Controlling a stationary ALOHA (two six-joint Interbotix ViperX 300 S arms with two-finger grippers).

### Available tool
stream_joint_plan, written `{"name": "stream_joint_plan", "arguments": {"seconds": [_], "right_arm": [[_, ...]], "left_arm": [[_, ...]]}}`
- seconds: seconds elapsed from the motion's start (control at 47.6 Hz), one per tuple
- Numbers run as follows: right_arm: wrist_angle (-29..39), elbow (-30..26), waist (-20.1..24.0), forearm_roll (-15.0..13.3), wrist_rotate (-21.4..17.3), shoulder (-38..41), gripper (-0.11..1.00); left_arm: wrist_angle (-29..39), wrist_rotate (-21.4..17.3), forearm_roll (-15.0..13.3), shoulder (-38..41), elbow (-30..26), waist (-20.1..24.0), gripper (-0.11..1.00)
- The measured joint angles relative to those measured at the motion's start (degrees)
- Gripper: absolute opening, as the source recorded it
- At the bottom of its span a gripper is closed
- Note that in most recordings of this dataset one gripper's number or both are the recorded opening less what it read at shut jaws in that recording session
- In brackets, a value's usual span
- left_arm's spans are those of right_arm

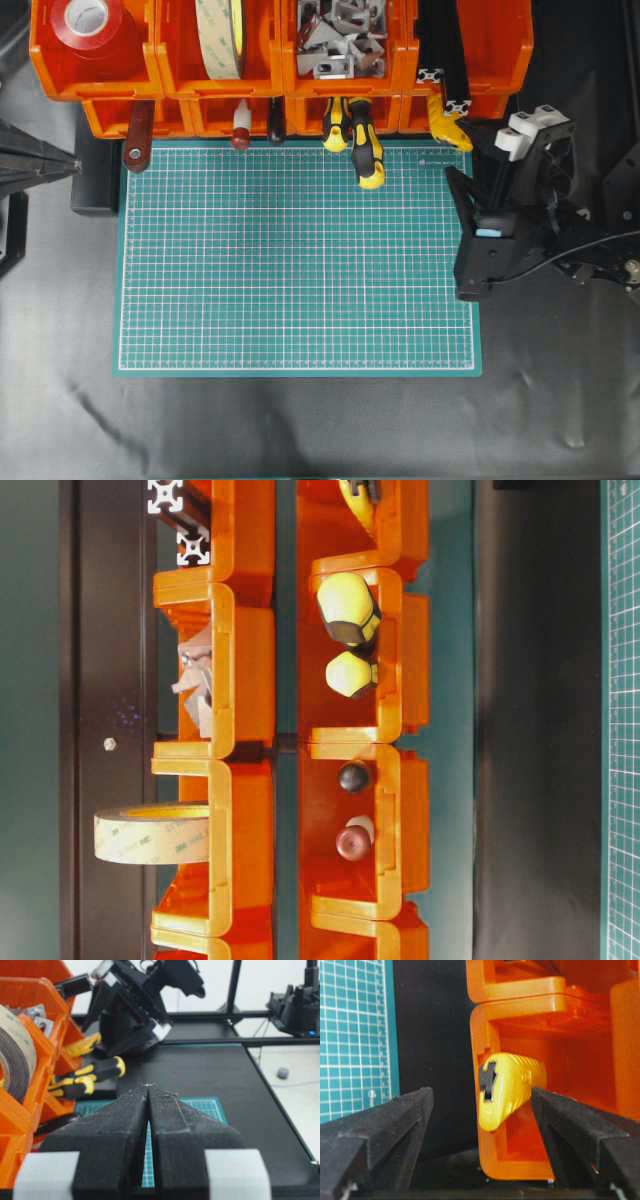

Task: Pick cutter from container rack with right arm.
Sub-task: 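Close the right gripper around the yellow utility knife's handle, then pull the knife out of the rack and swing it over the mat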

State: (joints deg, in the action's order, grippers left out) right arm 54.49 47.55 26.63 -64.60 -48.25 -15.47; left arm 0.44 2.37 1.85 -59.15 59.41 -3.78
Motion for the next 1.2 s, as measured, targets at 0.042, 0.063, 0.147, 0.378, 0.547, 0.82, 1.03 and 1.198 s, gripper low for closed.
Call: {"name": "stream_joint_plan", "arguments": {"seconds": [0.042, 0.063, 0.147, 0.378, 0.547, 0.82, 1.03, 1.198], "right_arm": [[-0.1, 0.0, -0.3, -0.2, -0.1, 0.1, 0.77], [-0.1, 0.0, -0.4, -0.4, -0.2, 0.2, 0.76], [-0.2, 0.0, -1.2, -0.6, -0.2, 0.3, 0.76], [-0.3, 0.0, -3.3, -0.9, -0.3, 0.3, 0.74], [-0.7, 0.0, -3.6, -1.1, -0.3, 0.2, 0.72], [-1.4, 0.0, -4.2, -1.1, -0.4, 0.3, 0.69], [-1.7, 0.0, -4.2, -1.1, -1.7, 0.3, 0.47], [-3.5, 0.0, -4.4, -1.1, -1.8, 0.3, 0.29]], "left_arm": [[0.0, 0.0, 0.0, 0.0, 0.0, -0.2, 0.00], [0.0, 0.0, 0.0, 0.0, 0.0, -0.2, 0.00], [0.0, 0.0, 0.0, 0.1, 0.0, -0.4, 0.00], [0.0, 0.0, 0.0, 0.0, 0.0, -0.6, 0.00], [0.0, 0.0, 0.0, 0.0, 0.2, -0.8, 0.00], [0.0, 0.0, 0.0, -0.1, 0.5, -0.9, 0.00], [0.0, 0.0, 0.0, -0.3, 0.6, -0.9, 0.00], [0.0, 0.0, 0.0, -0.4, 0.6, -0.9, 0.00]]}}
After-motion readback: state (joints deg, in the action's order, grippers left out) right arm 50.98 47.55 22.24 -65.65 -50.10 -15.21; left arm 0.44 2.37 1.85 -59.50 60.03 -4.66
